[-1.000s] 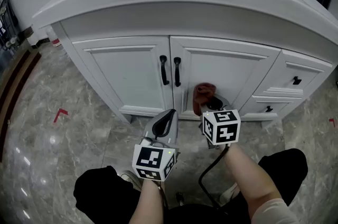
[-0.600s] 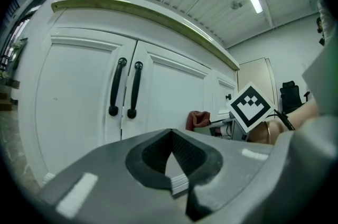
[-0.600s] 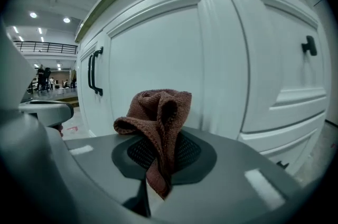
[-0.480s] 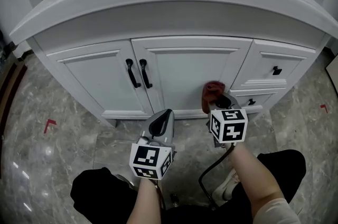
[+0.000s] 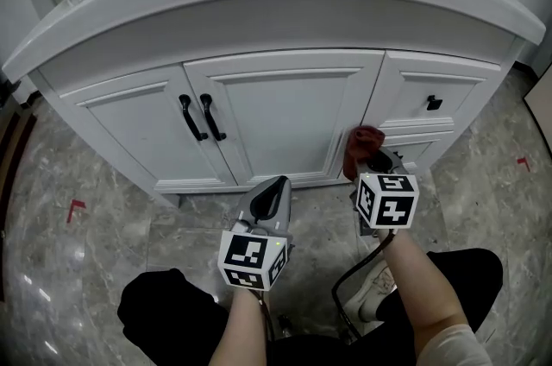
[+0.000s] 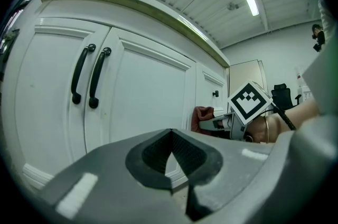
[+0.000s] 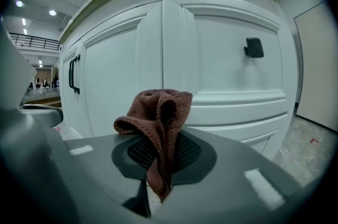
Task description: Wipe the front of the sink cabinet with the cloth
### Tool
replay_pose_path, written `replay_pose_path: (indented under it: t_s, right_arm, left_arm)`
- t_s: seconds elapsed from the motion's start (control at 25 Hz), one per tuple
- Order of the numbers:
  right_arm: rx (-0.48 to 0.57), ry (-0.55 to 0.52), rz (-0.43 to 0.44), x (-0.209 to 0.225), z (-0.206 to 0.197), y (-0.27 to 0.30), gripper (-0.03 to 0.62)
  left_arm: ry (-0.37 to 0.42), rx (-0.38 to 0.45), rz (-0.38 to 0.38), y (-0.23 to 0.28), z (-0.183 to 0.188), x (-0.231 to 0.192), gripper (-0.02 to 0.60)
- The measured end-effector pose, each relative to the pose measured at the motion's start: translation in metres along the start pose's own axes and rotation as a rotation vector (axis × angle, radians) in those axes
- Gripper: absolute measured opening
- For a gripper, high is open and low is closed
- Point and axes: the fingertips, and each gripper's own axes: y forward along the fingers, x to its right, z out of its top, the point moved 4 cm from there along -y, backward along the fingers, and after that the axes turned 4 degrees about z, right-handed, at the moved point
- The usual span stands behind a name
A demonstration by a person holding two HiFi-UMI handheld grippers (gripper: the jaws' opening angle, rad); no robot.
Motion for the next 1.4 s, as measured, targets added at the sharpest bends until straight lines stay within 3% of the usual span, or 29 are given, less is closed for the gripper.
replay_pose_path:
  t_s: [0.12,0.28,0.68,0.92,1.12,1.4]
  right_arm:
    - [0.003,0.002,0.007,-0.005,-0.004,-0.001,0.080]
    - [0.008,0.009,0.062,-0.034,-0.009,0.009,0.080]
    - [-0.039,-0.035,0.340,-0.184,-0.039,0.069,0.080]
    - [-0.054,-0.055,0.417,-0.240,-0.050,0.094,0.080]
    - [-0.054,-0.041,0.438,-0.251,-0.048,0.104,0.080]
    - [-0.061,-0.063,0.405,-0.226,-0.052,0.100,0.081]
  left_arm:
    - [0.012,-0.011,-0.001,-0.001,-0.003,0.001,0.001]
    - [0.010,-0.021,0.057,-0.013,-0.006,-0.021,0.001]
    - [-0.024,-0.037,0.245,-0.064,-0.012,-0.109,0.001]
    - [-0.047,-0.022,0.301,-0.087,-0.012,-0.134,0.001]
    - [-0.024,-0.037,0.277,-0.086,-0.014,-0.134,0.001]
    - [-0.028,-0.028,0.254,-0.073,-0.013,-0.126,0.001]
